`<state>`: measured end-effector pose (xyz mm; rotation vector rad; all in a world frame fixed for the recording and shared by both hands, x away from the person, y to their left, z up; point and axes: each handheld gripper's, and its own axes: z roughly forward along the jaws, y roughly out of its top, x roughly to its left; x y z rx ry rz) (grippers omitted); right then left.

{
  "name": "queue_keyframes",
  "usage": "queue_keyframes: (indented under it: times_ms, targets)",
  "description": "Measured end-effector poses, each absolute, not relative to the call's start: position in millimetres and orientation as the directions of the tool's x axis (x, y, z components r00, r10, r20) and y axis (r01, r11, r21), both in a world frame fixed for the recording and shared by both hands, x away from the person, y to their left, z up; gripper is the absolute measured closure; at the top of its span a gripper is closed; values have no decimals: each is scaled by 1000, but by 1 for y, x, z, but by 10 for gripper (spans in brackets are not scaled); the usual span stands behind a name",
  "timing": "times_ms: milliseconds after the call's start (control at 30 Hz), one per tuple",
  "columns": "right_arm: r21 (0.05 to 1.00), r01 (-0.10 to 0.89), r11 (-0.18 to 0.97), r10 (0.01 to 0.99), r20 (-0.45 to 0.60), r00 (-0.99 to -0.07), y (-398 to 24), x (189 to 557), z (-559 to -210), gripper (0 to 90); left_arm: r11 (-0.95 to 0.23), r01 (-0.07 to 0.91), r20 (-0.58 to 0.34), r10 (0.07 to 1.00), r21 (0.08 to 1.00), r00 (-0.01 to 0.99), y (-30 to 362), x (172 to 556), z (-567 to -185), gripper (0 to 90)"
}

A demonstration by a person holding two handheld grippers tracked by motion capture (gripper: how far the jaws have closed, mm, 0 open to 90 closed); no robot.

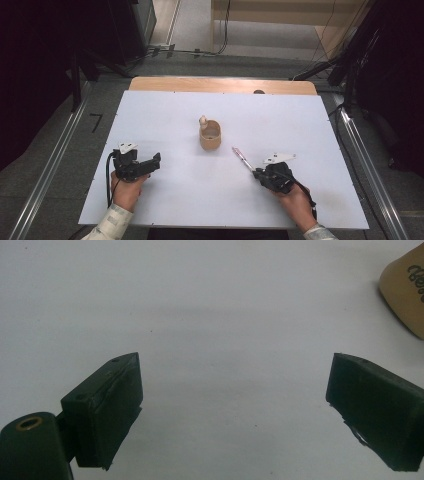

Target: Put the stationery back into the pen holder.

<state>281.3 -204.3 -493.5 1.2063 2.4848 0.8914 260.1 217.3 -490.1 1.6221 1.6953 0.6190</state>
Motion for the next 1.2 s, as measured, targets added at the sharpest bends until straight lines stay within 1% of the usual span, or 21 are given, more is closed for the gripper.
queue_keyframes:
  times_ms: [267, 633, 1200]
  targets:
    - [641, 612, 464, 776, 40, -630, -205, 280, -486, 789, 103, 651, -160, 987, 752, 29, 217, 260, -490, 86]
    - [671, 603, 432, 783, 53, -620, -206, 281, -474, 789, 99, 653, -157, 987, 751, 32, 218, 260, -490, 86]
    - [713, 576, 400, 781, 63, -621, -198, 287, -451, 789, 101, 653, -161, 986, 751, 33, 218, 260, -489, 86]
